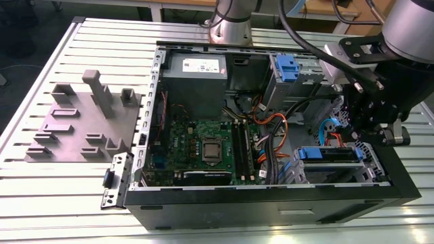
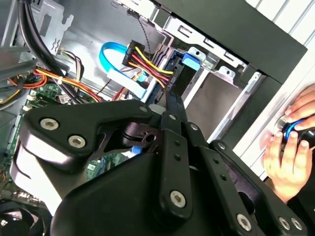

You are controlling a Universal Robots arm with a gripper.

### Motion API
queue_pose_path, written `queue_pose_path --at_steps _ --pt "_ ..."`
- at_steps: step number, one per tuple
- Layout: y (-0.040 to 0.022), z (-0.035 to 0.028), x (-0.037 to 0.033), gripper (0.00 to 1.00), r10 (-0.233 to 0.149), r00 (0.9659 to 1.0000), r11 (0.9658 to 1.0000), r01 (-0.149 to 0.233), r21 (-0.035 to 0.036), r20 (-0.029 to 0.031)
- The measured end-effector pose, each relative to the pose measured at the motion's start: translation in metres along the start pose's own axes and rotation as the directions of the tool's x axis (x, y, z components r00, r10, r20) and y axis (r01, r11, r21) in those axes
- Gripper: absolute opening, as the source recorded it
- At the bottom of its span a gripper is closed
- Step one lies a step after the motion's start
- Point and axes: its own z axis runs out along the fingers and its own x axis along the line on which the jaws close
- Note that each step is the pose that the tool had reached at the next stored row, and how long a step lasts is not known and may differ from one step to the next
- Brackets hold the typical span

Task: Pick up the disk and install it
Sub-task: 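Insert the second disk wire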

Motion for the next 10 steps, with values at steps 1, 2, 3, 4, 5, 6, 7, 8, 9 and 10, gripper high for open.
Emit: queue_pose_path --at_steps 1,2,3,4,5,6,7,8,9,10 --pt "0.0000 -0.0002 0.0000 0.11 0.000 1.0000 1.0000 0.000 -0.0014 0.0001" --pt "-0.0001 -0.0001 -0.0001 0.11 0.000 1.0000 1.0000 0.000 -0.0034 0.0003" --pt "-0.0001 -0.0003 -0.0003 0.11 0.000 1.0000 1.0000 0.000 -0.0071 0.0001" --pt "-0.0002 -0.0003 -0.0003 0.11 0.000 1.0000 0.9999 0.000 -0.0113 -0.0001" --pt "-0.0001 -0.0003 -0.0004 0.11 0.000 1.0000 0.9999 0.000 -0.0160 -0.0002" --pt "-0.0001 -0.0003 -0.0006 0.11 0.000 1.0000 0.9998 0.000 -0.0206 -0.0001" --pt "-0.0001 -0.0003 -0.0007 0.11 0.000 1.0000 0.9997 0.000 -0.0243 -0.0002" --pt "-0.0001 -0.0003 -0.0009 0.11 0.000 1.0000 0.9996 0.000 -0.0270 -0.0002" --pt "0.0000 -0.0004 -0.0012 0.11 0.000 1.0000 0.9996 0.000 -0.0288 -0.0003" --pt "-0.0001 -0.0004 -0.0013 0.11 0.000 1.0000 0.9995 0.000 -0.0304 -0.0003"
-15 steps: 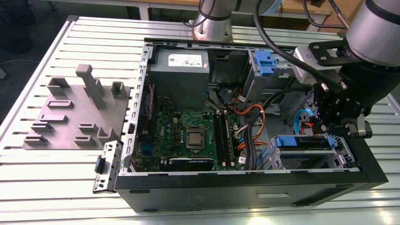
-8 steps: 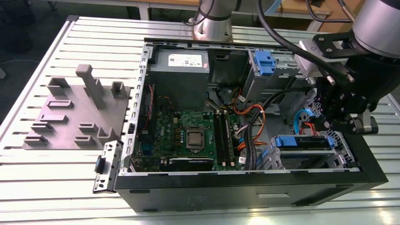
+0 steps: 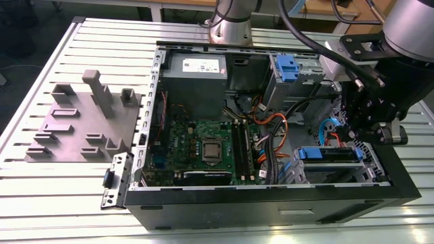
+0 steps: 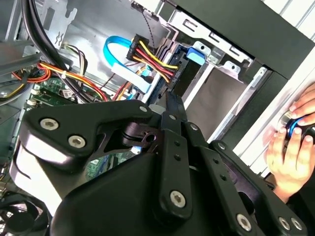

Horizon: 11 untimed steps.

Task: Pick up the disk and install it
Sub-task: 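Insert the second disk wire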

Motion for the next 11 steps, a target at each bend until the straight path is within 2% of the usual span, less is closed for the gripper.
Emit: queue_pose_path --at_steps 11 --pt "-0.0001 0.0000 -0.0001 0.11 0.000 1.0000 1.0000 0.000 -0.0018 0.0000"
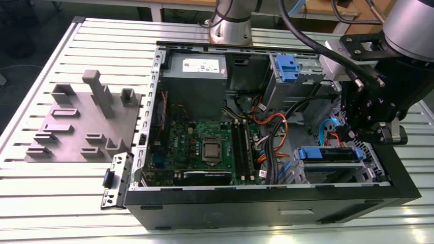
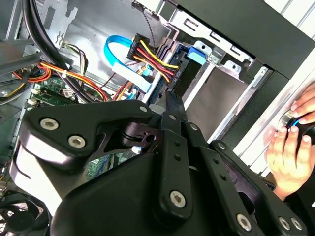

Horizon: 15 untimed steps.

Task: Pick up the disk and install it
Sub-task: 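Insert the second disk wire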

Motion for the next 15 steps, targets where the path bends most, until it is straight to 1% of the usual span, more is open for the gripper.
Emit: queue_pose_path --at_steps 3,7,11,15 --pt "0.0004 -0.0001 0.0000 0.11 0.000 1.0000 1.0000 0.000 -0.0001 0.0000" --pt "0.0048 -0.0005 0.0000 0.11 0.000 1.0000 1.0000 0.000 -0.0001 0.0000" --pt "0.0048 -0.0011 -0.0003 0.11 0.000 1.0000 1.0000 0.000 -0.0001 -0.0003" --pt "0.0046 -0.0032 -0.0030 0.11 0.000 1.0000 1.0000 0.000 -0.0004 -0.0001"
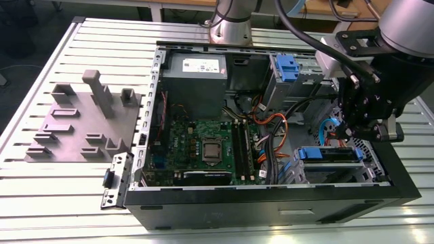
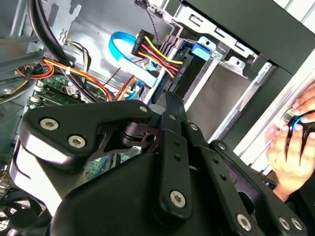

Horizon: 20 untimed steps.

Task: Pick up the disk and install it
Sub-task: 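Insert the second disk wire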

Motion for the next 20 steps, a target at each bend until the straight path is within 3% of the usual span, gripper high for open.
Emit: queue_pose_path --at_steps 8,20 --pt "0.0001 -0.0005 -0.0133 0.11 0.000 1.0000 1.0000 0.000 -0.0012 0.0001" --pt "-0.0020 -0.0043 -0.0162 0.11 0.000 1.0000 0.9999 0.000 -0.0170 -0.0002"
